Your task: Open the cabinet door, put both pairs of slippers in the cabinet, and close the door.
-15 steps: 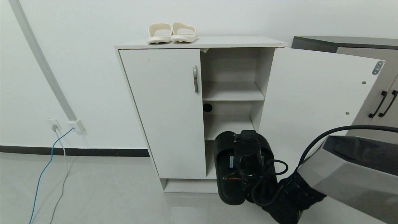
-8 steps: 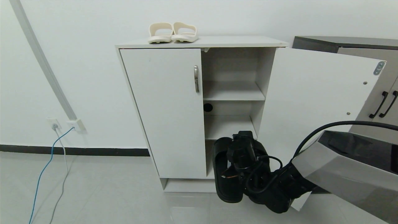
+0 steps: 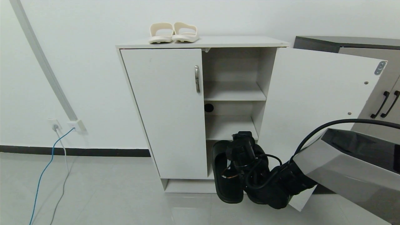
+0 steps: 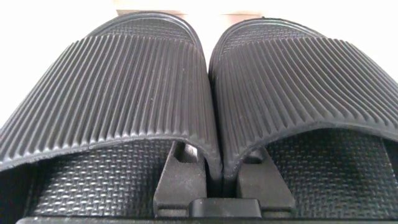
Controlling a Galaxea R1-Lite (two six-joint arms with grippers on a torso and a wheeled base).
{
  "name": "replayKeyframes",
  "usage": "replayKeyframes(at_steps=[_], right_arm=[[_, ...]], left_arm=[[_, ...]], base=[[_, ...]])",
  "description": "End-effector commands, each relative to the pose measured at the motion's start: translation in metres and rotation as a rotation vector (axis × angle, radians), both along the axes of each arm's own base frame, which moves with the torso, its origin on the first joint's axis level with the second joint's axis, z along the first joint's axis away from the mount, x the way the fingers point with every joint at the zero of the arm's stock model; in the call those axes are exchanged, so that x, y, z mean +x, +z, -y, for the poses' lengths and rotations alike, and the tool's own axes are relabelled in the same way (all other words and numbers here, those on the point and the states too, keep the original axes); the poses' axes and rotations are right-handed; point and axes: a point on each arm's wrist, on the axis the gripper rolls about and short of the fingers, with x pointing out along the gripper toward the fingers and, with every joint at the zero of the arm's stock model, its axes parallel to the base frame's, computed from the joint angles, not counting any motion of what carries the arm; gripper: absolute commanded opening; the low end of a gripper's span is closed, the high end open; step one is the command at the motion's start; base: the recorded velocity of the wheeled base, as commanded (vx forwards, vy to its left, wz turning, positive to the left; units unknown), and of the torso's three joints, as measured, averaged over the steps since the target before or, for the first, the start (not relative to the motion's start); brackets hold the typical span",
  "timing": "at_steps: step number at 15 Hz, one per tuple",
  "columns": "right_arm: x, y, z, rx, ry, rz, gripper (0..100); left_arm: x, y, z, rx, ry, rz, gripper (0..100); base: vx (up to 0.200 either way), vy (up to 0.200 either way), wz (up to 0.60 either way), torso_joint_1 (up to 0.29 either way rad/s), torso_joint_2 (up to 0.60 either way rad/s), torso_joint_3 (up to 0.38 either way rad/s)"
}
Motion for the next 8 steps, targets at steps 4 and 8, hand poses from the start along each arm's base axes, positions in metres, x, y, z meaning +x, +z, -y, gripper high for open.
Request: replayKeyframes(at_steps=[4,8], right_arm=[[0.0002,-0.0029,-0.0012,-0.020,0.007,-0.001,0],[0.0002,-0.0053,-0.0012,-0.033,0.010,-0.005,0]], left_arm=[[0.0000,0.0004,0.0000,0.000,0.000,0.000,0],[0.0000,0.0004,0.0000,0.000,0.000,0.000,0]], base=[[0.000,0.000,0.00,0.000,0.00,0.000],[0.000,0.000,0.00,0.001,0.00,-0.063]])
